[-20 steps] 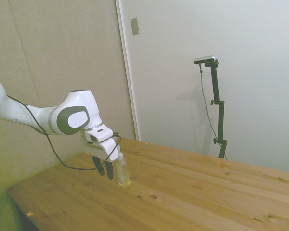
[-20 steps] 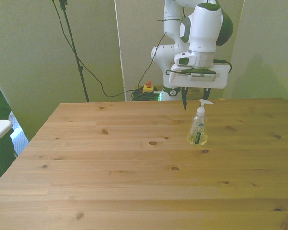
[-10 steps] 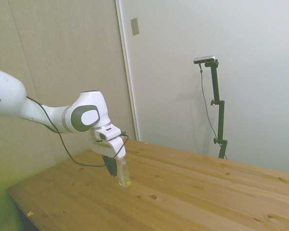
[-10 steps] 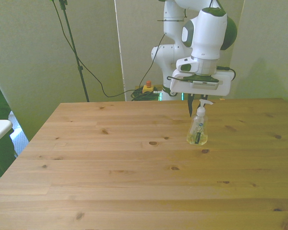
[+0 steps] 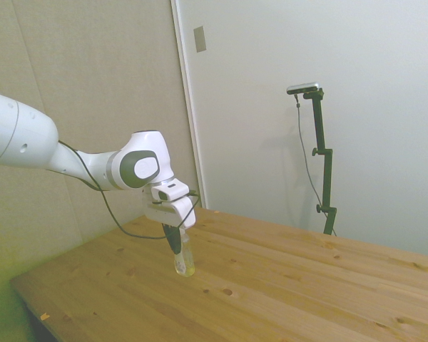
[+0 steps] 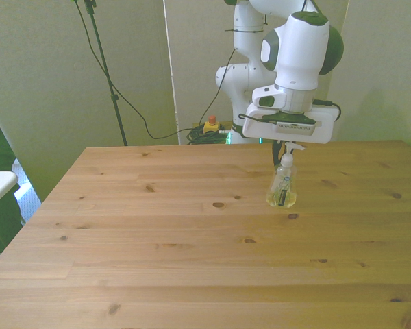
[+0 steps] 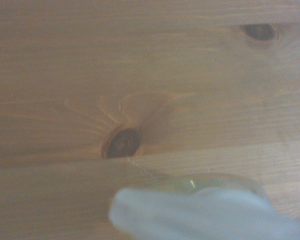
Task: Knock down the sanitizer
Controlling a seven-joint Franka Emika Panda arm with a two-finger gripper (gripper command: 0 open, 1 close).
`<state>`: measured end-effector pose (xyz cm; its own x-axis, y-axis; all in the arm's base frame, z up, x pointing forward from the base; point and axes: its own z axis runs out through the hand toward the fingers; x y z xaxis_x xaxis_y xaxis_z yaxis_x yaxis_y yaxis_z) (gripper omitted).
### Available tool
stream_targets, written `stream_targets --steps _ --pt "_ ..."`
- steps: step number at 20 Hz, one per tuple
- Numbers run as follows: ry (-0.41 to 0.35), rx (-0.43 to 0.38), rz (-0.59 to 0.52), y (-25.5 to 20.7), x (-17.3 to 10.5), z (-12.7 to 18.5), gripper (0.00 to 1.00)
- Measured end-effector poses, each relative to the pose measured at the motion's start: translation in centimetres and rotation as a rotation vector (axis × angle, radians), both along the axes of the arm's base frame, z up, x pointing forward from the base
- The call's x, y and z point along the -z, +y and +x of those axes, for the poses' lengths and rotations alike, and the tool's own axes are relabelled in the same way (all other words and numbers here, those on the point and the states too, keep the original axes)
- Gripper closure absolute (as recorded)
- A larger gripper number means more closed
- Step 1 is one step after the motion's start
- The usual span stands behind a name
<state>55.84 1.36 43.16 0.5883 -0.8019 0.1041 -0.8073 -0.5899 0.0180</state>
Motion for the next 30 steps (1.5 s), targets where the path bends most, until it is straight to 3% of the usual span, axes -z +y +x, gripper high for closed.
stream_targets --steps 10,18,19,30 --pt "-0.009 0.036 -0.030 -0.2 0.0 7.1 1.00" --pt "-0.039 0.077 -0.042 -1.4 -0.1 9.6 1.00" --pt "-0.039 0.076 -0.042 -1.4 -0.2 9.6 0.00" --pt "-0.017 0.046 -0.038 0.2 -0.9 5.9 0.00"
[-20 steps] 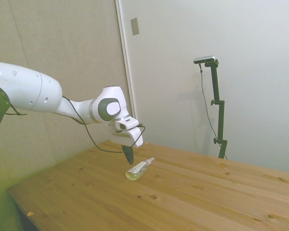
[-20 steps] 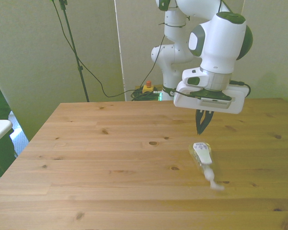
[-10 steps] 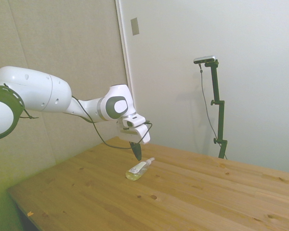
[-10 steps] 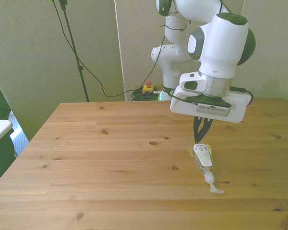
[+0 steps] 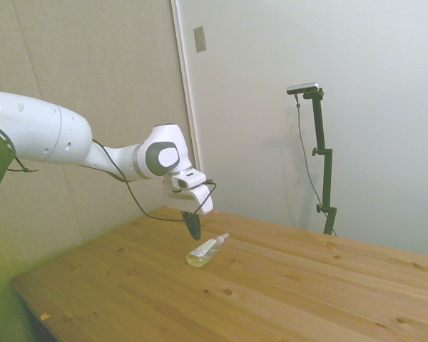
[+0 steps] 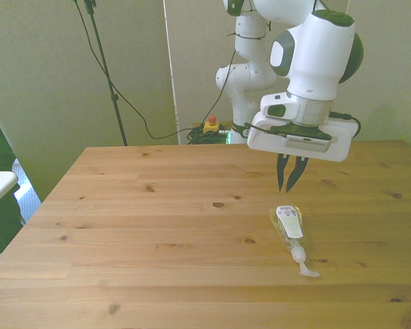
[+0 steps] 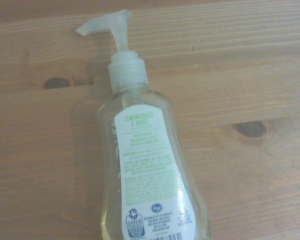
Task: Knock down the sanitizer
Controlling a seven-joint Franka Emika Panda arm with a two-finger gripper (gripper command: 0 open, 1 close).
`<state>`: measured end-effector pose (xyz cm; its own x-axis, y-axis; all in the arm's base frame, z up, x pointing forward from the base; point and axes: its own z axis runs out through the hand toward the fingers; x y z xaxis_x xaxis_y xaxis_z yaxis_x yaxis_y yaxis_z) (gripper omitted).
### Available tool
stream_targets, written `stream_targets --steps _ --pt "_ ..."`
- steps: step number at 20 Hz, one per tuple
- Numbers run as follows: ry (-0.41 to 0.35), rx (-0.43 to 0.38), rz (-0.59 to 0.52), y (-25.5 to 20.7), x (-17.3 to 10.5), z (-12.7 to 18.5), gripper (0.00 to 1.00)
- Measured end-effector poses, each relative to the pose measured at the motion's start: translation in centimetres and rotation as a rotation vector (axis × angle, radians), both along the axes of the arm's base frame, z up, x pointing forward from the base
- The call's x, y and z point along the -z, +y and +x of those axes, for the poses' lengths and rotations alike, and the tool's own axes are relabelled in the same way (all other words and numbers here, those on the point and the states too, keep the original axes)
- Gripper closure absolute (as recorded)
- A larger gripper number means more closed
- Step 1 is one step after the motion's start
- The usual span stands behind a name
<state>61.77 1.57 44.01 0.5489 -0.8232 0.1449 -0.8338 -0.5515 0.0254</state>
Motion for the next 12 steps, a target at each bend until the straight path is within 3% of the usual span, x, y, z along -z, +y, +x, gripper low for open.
stream_targets --steps 12 --pt "0.015 -0.042 0.004 2.4 -0.6 -3.9 0.00"
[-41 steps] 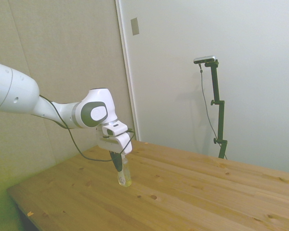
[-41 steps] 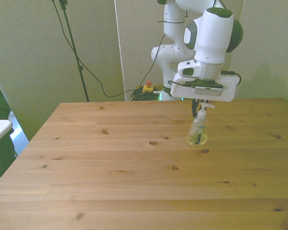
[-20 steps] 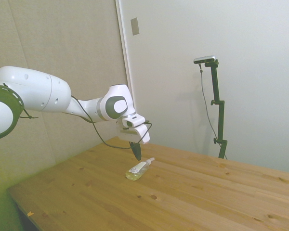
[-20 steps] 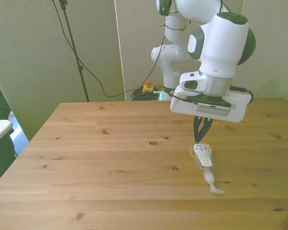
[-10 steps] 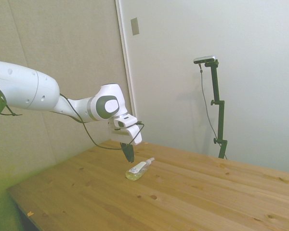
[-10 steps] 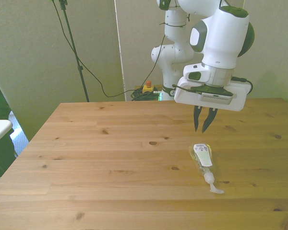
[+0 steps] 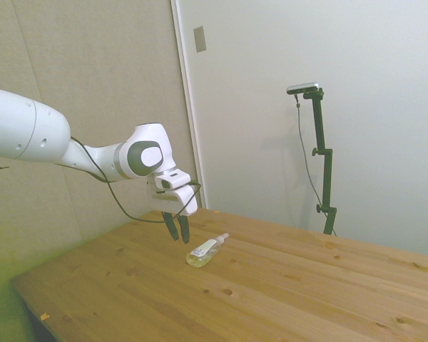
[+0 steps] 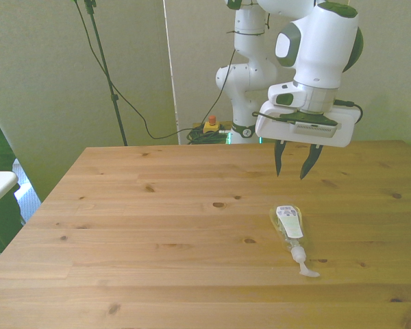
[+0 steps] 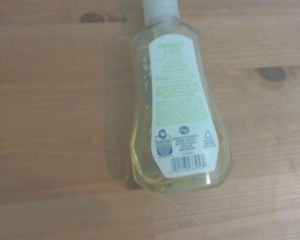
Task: Knock down the sanitizer
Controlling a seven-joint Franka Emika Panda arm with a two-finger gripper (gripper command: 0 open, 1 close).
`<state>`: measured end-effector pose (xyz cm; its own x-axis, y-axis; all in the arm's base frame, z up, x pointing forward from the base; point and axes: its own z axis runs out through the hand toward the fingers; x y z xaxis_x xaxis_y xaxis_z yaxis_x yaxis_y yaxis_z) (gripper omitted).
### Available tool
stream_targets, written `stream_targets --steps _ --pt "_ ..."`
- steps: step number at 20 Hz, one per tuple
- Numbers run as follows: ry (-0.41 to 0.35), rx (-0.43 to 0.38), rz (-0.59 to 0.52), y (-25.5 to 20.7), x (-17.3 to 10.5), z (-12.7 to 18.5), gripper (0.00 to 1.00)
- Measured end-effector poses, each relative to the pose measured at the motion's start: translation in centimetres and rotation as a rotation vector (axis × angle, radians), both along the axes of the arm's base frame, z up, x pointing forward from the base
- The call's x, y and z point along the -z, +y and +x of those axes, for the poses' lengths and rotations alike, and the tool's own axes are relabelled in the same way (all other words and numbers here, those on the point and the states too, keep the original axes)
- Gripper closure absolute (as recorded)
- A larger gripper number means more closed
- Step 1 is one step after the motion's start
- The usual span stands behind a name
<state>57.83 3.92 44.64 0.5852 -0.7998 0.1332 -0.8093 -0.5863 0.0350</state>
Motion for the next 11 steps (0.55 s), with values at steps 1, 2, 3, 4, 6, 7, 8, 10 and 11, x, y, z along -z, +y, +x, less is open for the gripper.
stream_targets --steps 1,2,3,4,6,7,8,10,11 --pt "0.002 -0.003 0.000 0.2 0.0 -0.4 0.00" --pt "0.005 -0.007 -0.001 0.4 0.0 -0.8 0.00" --pt "0.007 -0.012 -0.001 0.6 0.0 -1.3 0.00" --pt "0.009 -0.015 -0.002 0.7 0.0 -1.8 0.00" --pt "0.008 -0.022 -0.002 0.9 0.1 -2.7 0.00" --pt "0.004 -0.024 -0.002 1.1 0.1 -3.2 0.00" --pt "0.004 -0.023 -0.002 1.1 0.3 -3.7 0.00" --pt "-0.001 -0.023 -0.002 1.3 0.5 -4.7 0.00" --pt "-0.003 -0.024 -0.002 1.3 0.7 -5.1 0.00"
